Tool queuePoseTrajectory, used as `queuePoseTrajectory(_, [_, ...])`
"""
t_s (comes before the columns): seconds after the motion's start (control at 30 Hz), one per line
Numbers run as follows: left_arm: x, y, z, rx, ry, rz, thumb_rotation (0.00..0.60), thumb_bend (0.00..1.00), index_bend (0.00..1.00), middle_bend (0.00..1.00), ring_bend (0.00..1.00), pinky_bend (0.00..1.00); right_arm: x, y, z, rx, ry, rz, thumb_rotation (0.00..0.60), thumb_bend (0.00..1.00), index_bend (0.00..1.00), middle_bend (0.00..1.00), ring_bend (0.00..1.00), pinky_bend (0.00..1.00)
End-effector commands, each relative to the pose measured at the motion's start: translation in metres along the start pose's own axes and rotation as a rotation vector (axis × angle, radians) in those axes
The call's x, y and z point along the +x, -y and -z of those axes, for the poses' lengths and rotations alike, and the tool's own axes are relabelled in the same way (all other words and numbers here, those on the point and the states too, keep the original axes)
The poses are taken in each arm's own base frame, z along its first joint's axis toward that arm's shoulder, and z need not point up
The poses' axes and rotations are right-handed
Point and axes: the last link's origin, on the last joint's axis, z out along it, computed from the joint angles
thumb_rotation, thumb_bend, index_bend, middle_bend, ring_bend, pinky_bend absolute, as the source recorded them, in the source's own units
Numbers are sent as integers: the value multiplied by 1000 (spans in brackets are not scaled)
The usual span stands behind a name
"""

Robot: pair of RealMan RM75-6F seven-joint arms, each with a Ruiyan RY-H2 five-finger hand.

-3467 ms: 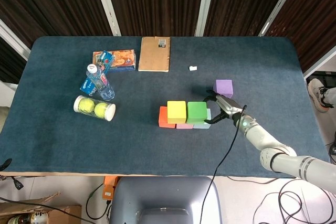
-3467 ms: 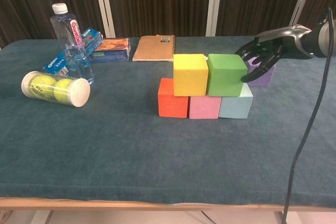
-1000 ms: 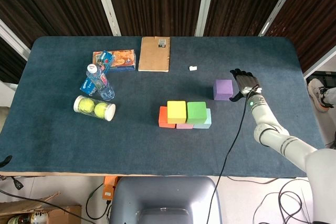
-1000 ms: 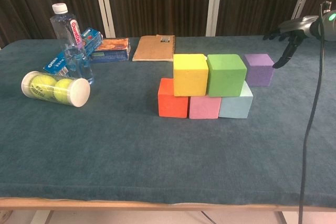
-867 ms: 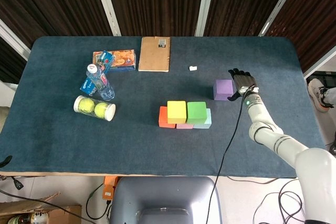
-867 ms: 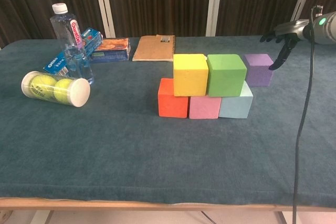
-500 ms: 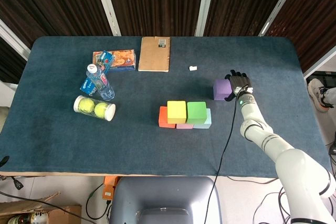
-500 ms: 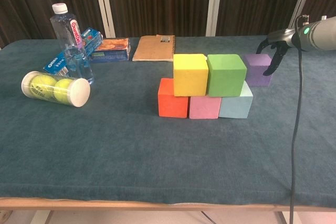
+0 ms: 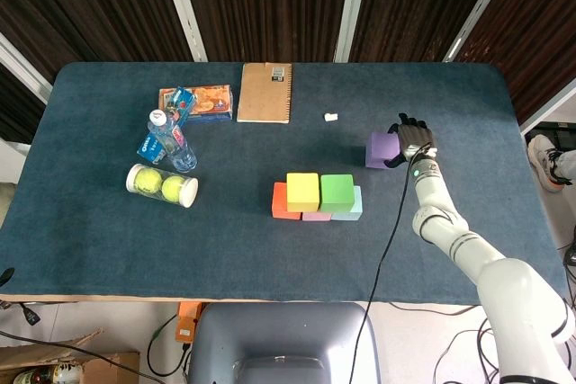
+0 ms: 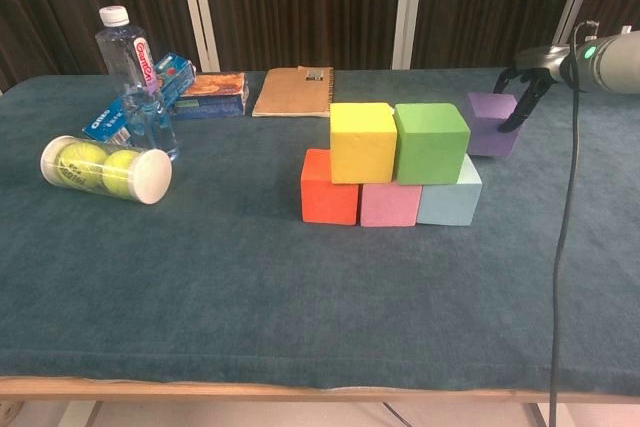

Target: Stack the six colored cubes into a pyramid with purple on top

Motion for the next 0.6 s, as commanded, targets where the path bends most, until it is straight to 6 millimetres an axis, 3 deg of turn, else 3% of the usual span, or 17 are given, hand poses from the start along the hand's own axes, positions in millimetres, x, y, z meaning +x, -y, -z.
queuePoseTrajectory(0.03, [1,1,1,-1,-3,3,572,170,103,45,0,87,18,-10,13,22,-39,-32,600,199,550,0,0,0])
queuePoseTrajectory(0.17, [1,1,2,-8,-6,13,569,171,103,45,0,87,43,-14,44,82,-74,-81,600,201,550,0,0,0])
queuePoseTrajectory(0.33, [-2,-3,6,-33,-9,11,567,170,103,46,0,87,74,-18,97,148,-104,-130,600,203,547,0,0,0])
queuePoseTrajectory(0.6, [-5,-6,14,-51,-11,22,568,171,103,45,0,87,99,-7,165,233,-89,-209,600,203,539,0,0,0])
